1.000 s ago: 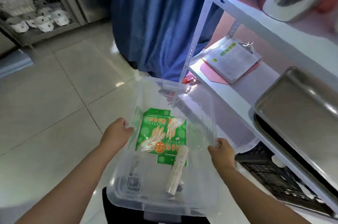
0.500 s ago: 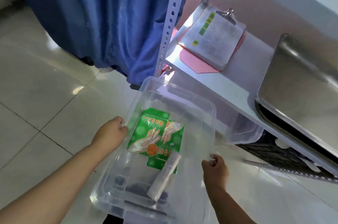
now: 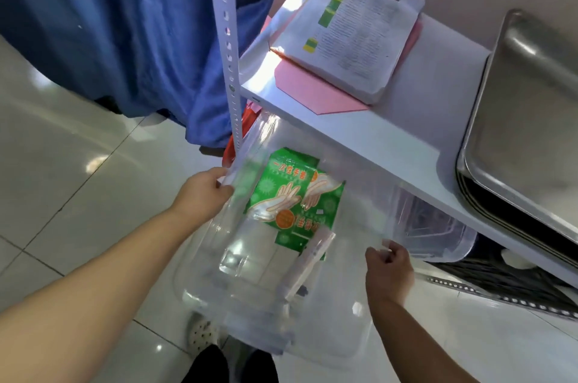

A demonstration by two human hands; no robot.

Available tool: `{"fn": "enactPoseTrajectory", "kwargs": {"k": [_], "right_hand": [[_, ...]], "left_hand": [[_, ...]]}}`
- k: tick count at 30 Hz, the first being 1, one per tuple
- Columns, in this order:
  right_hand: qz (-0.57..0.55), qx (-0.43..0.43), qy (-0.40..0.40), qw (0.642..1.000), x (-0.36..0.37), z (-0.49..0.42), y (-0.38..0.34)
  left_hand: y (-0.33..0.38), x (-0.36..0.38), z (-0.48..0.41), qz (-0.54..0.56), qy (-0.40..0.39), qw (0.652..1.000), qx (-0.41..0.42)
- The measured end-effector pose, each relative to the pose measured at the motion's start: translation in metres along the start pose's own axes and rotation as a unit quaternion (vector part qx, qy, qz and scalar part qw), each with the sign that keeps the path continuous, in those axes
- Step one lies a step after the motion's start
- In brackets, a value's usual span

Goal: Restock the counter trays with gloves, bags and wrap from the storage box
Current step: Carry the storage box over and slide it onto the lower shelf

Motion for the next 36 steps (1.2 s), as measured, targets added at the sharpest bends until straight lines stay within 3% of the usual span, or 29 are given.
{"fn": "enactPoseTrajectory", "kwargs": {"k": [4, 12, 19, 26, 29, 32, 34, 36], "right_hand": [[-0.015, -0.004, 0.013, 1.000, 0.024, -0.035, -0.003], [-0.010, -0.018, 0.045, 0.999, 0.054, -0.080, -0.019], [-0.006, -0.024, 0.018, 1.000, 0.056, -0.099, -0.022], [0.030, -0.070, -0.072, 0.995, 0.031, -0.085, -0.017], [0.019, -0.110, -0.034, 0.993, -0.005, -0.064, -0.006], [0.022, -0.144, 0.066, 0.987, -0.042, -0.048, 0.007], [0.013, -0.121, 0.147, 0.982, -0.060, -0.046, 0.012], [0.004, -0.067, 0.175, 0.982, -0.068, -0.053, 0.012]], "left_hand": [[0.007, 0.016, -0.035, -0.023, 0.023, 0.999, 0.018], [0.015, 0.030, -0.065, 0.035, 0.025, 0.996, 0.076], [-0.029, 0.036, -0.038, 0.042, 0.030, 0.999, -0.012], [-0.037, 0.053, -0.008, 0.107, 0.032, 0.987, -0.113], [-0.030, 0.052, -0.015, 0.088, 0.042, 0.988, -0.120], [-0.027, 0.051, -0.023, 0.076, 0.039, 0.989, -0.120], [-0.028, 0.051, -0.025, 0.076, 0.038, 0.989, -0.120], [-0.031, 0.052, -0.026, 0.085, 0.042, 0.989, -0.116]]}}
Point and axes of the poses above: each hand's wrist, its own z-axis away from the middle knuckle, its own x-axis out of the palm, y = z × x, the point moved 1 cm from there along -z, towards the middle knuckle, and after that the axes turned 2 degrees about -z, right-handed, at the moved point
